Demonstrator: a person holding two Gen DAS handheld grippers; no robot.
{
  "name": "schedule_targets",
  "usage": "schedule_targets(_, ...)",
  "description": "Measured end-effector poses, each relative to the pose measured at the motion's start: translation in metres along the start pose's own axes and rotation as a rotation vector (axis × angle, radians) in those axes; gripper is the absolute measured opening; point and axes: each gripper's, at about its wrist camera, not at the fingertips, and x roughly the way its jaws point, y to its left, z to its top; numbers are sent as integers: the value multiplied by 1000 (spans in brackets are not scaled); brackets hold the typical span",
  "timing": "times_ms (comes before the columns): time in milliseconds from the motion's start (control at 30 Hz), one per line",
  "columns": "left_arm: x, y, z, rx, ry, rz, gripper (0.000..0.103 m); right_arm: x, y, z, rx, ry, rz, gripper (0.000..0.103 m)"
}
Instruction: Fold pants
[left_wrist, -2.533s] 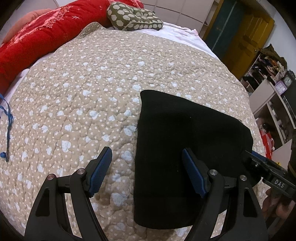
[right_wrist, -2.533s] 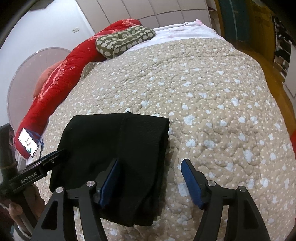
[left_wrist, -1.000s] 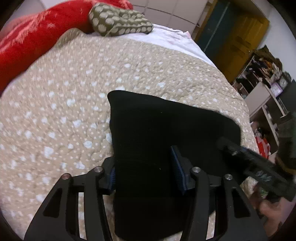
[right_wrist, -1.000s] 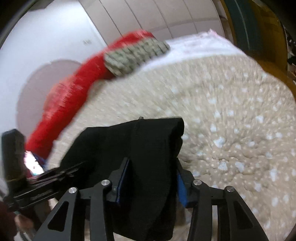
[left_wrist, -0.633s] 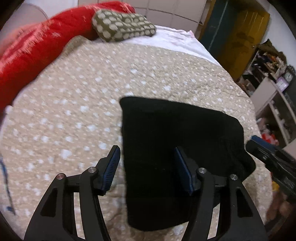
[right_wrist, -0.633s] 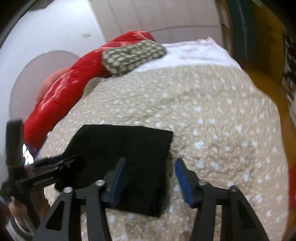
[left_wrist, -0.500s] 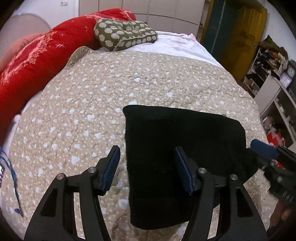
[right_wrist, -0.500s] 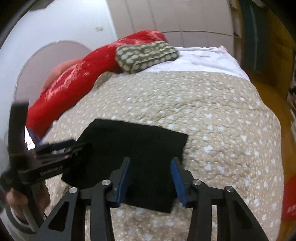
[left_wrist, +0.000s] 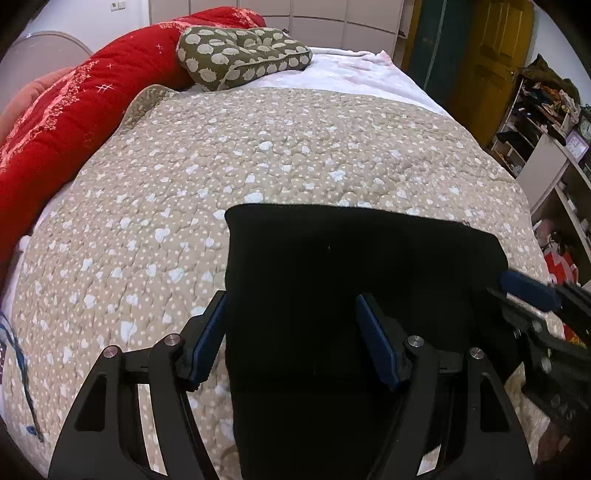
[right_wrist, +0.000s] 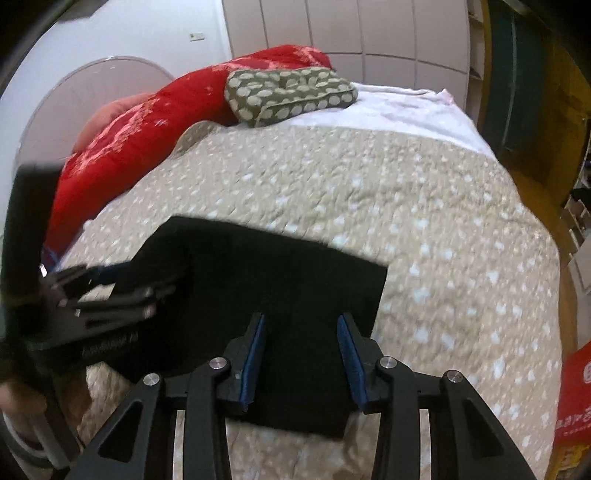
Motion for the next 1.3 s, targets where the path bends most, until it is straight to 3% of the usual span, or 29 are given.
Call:
schedule_targets(200,11,1,7,-3,20,-1,75,38,-4,22,6,57,-62,39)
schedule_targets(400,15,3,8,-28,22,-10,79,49,-11,27,34,74,-36,40)
schedule_targets(667,4,4,2,-33,4,-4,79,-3,1,2,15,7,-14,40)
schedule_targets(833,-7,0,-7,-29,-16,23,79,0,19,-33,-44,11,-63,45)
schedule_targets(1300,-46,-3,-41,-29,-81,87,79,-40,16,-30,59,-52,-94,45)
